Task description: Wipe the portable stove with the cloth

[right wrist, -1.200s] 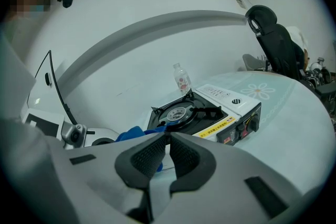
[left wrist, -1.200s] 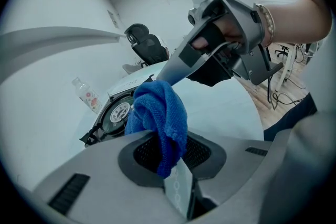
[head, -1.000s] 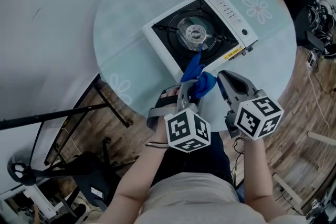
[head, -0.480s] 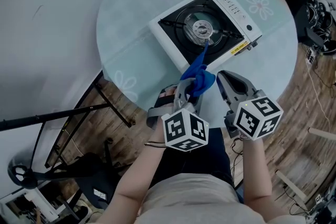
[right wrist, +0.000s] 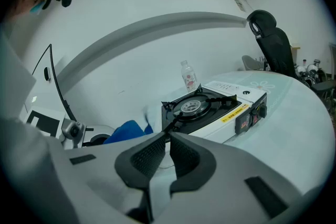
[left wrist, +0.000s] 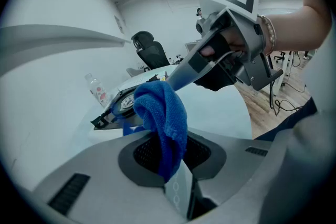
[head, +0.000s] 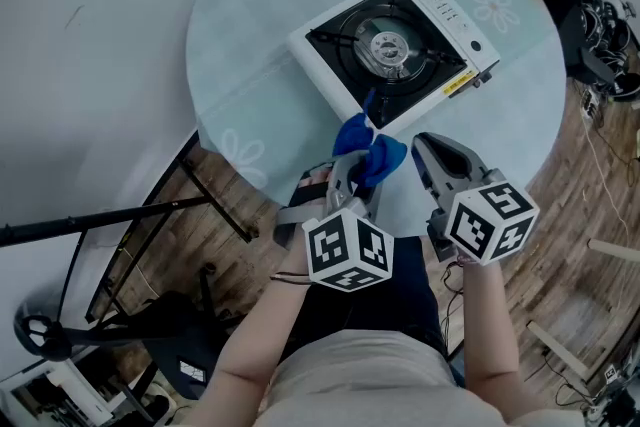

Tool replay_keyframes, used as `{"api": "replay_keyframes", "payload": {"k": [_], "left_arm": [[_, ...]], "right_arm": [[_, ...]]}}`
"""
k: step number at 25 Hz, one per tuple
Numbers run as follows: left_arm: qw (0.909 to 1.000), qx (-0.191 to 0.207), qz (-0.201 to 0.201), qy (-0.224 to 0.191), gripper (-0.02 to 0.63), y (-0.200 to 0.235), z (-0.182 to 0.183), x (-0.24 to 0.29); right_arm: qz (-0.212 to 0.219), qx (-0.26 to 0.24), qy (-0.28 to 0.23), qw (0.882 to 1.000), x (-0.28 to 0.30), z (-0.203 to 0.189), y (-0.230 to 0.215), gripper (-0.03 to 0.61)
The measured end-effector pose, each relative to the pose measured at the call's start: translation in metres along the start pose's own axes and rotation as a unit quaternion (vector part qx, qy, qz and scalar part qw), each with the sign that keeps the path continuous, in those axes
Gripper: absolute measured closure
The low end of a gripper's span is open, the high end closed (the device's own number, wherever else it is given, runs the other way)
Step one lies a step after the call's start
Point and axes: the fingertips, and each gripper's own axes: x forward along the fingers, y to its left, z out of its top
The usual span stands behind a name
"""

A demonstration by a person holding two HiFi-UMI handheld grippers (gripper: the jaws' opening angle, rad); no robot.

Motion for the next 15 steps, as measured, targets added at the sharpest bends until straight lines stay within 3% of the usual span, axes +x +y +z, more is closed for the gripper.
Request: {"api": "replay_keyframes", "payload": {"k": [6,15], "left_arm": [[0.9997,-0.018,0.008,0.013,0.523,0.001,-0.021,-0.007],[0.9949,-0.084,0.046,0.032,0.523,0.031,-0.03,0.003]], "right_arm": [[0.001,-0.001,-0.004,1.0,-0.001,-0.001,0.007,0.554],[0.001,-0.004,0.009,1.0,0.001,-0.005,0.001,0.554]]}}
